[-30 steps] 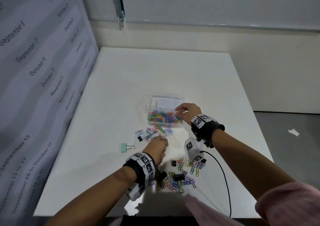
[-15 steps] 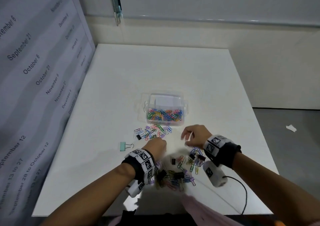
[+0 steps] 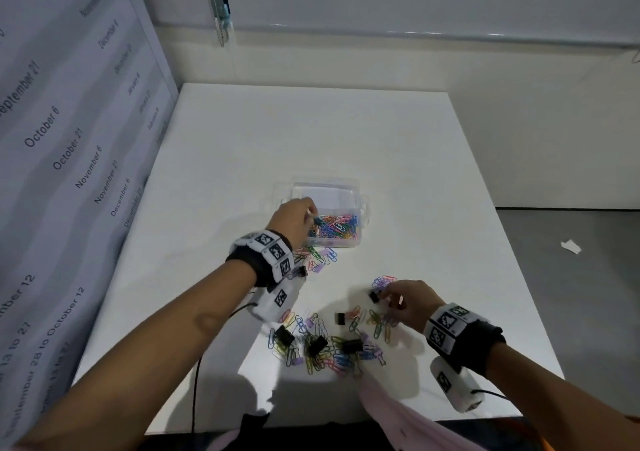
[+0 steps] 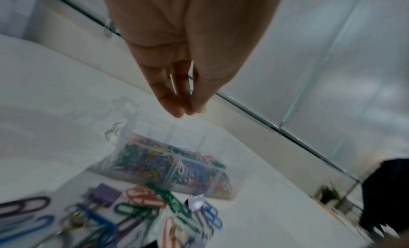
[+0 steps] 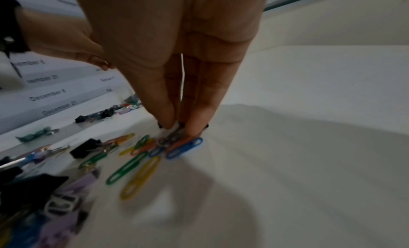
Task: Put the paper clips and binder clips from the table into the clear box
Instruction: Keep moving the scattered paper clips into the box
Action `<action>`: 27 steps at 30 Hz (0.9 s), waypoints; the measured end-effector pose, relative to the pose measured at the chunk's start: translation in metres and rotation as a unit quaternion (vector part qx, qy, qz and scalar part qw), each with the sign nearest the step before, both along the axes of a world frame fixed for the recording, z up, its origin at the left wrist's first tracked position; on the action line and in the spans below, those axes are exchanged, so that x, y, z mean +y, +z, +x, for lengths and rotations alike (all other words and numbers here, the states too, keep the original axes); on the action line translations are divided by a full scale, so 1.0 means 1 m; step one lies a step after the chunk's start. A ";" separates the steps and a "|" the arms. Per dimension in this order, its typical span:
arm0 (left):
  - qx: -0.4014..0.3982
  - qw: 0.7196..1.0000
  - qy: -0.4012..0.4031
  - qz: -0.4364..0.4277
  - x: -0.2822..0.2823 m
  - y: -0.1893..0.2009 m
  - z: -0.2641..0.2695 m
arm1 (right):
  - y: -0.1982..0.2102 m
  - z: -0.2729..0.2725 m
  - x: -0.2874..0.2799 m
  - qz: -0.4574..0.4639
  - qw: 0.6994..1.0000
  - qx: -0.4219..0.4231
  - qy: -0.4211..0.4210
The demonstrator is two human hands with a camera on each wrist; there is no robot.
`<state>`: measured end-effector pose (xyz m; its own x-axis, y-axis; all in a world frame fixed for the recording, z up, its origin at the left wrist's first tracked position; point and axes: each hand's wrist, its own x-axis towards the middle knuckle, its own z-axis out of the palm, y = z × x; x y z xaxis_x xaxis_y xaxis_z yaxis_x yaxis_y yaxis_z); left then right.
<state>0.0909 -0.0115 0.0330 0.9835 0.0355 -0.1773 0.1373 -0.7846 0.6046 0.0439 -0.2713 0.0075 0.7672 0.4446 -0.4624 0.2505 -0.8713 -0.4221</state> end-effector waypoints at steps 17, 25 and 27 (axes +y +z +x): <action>0.216 0.942 -0.250 0.059 -0.059 -0.038 -0.082 | -0.014 -0.023 -0.019 0.022 0.999 0.032 -0.022; 0.170 0.955 -0.238 0.050 -0.053 -0.040 -0.088 | -0.016 -0.029 -0.006 0.045 0.998 0.020 -0.027; 0.161 0.960 -0.227 0.035 -0.046 -0.039 -0.085 | -0.015 -0.026 -0.009 0.035 0.999 0.012 -0.038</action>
<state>0.0060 -0.0578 -0.0064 0.7950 -0.3613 -0.4873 -0.0582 -0.8450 0.5316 0.0183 -0.2801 -0.0074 0.7889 0.4174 -0.4509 0.1735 -0.8553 -0.4883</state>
